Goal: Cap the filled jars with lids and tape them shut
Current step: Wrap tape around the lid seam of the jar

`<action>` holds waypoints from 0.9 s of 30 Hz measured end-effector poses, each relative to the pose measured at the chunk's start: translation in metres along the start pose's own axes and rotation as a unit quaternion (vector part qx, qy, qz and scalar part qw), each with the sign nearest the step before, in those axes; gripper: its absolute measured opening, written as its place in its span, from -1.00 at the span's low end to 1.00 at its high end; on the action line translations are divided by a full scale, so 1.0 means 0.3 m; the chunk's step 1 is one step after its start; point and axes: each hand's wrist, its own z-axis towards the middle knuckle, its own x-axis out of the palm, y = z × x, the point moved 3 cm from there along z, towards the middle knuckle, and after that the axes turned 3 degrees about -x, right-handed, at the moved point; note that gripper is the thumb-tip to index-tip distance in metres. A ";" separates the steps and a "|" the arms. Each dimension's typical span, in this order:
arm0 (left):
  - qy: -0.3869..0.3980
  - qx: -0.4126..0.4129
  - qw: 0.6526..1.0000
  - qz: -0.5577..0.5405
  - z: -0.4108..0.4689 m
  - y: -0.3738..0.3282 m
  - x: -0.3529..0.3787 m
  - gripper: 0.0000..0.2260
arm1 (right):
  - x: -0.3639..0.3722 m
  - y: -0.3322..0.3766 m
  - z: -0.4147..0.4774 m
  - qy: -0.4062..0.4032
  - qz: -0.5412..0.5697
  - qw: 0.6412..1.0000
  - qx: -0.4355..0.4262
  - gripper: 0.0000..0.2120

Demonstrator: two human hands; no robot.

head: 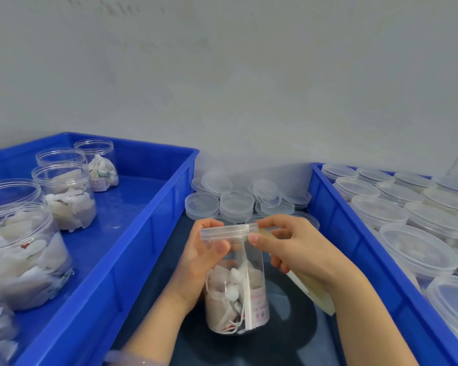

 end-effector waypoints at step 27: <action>-0.022 0.023 0.999 -0.002 0.005 -0.013 0.001 -0.20 | -0.032 0.010 -0.013 0.059 -0.081 0.995 -0.016 -0.88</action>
